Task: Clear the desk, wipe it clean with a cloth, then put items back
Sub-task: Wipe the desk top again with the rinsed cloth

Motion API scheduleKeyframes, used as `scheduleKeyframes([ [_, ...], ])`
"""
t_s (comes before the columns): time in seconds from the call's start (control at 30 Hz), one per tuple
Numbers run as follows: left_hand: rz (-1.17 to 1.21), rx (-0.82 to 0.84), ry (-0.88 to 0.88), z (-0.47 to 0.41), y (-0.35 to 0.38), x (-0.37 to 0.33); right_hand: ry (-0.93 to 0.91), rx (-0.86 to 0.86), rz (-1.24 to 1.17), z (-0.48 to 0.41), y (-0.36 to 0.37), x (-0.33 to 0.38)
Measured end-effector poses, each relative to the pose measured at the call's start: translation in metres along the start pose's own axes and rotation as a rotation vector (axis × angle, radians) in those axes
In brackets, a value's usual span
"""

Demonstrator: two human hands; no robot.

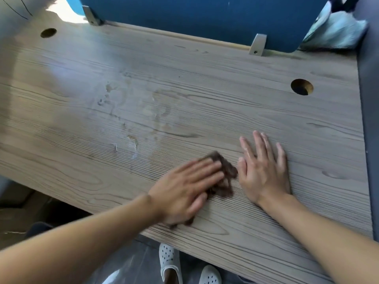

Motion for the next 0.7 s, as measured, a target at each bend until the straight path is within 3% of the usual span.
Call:
scheduleKeyframes([
  [0.13, -0.040, -0.162, -0.554, -0.028, -0.023, 0.098, 0.000, 0.019, 0.010, 0.003, 0.000, 0.000],
  [0.17, -0.046, -0.165, -0.615, -0.030, -0.021, 0.101, 0.002, 0.012, 0.008, 0.003, -0.001, 0.000],
  [0.23, -0.058, -0.163, -0.511, -0.029, -0.019, 0.073, 0.005, -0.012, -0.008, 0.001, -0.003, 0.000],
  [0.33, -0.035, -0.031, -0.068, -0.002, -0.005, -0.009, 0.019, -0.040, -0.020, 0.002, -0.006, 0.000],
  [0.4, -0.019, 0.019, 0.100, 0.007, -0.001, -0.019, 0.005, -0.039, 0.001, 0.002, -0.008, 0.003],
  [0.47, -0.039, 0.001, 0.035, -0.008, -0.004, 0.010, 0.002, -0.047, 0.021, -0.014, -0.016, 0.005],
  [0.6, -0.058, -0.111, -0.420, -0.045, -0.024, 0.101, 0.070, -0.038, -0.041, -0.059, -0.025, 0.010],
  [0.7, -0.008, -0.153, -0.517, -0.053, -0.022, 0.100, 0.078, 0.018, -0.044, -0.069, -0.007, 0.010],
])
Point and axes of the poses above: each hand's wrist, its own z-axis away from the middle knuckle, its own y-axis out of the palm, x = y × z, the point moved 8 cm from there along -z, towards the middle knuckle, and after that the axes turned 7 degrees about y, right-handed, at the moved point
